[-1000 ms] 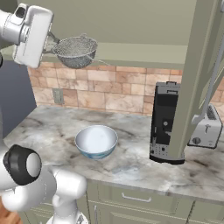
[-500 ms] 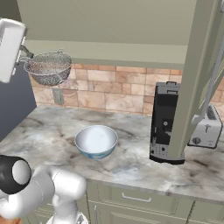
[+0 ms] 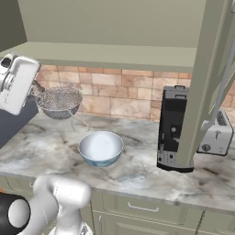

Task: Open the cabinet and setup a tea strainer by placing it in the bowl upright.

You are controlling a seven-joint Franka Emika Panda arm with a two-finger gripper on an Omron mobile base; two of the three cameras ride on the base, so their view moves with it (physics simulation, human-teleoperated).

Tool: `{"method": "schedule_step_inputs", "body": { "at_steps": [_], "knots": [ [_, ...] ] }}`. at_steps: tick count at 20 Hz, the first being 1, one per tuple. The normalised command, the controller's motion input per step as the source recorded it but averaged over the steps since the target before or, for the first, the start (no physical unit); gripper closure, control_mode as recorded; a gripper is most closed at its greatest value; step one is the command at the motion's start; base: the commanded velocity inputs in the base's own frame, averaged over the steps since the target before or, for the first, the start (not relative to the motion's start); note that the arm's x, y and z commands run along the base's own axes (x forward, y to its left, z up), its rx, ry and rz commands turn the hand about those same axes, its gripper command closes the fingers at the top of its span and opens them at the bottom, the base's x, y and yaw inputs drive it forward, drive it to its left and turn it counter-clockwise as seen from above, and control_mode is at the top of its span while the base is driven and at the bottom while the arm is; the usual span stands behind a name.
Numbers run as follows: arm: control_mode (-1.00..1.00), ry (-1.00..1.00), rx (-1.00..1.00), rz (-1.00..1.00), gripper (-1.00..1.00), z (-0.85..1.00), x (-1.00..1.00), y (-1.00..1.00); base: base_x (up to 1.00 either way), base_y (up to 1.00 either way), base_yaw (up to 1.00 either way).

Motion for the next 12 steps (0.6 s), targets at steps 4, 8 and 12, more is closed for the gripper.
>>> {"method": "schedule_step_inputs", "body": {
  "at_steps": [4, 8, 12],
  "knots": [
    [-1.00, 0.00, 0.00, 0.09, 1.00, -0.87, -0.02, -0.22, 0.00, 0.00, 0.00],
    [-1.00, 0.00, 0.00, 0.12, 1.00, -0.77, 0.00, -0.27, 0.00, 0.00, 0.00],
    [-1.00, 0.00, 0.00, 0.10, 1.00, -0.82, 0.03, -0.13, 0.00, 0.00, 0.00]
  ]
}}
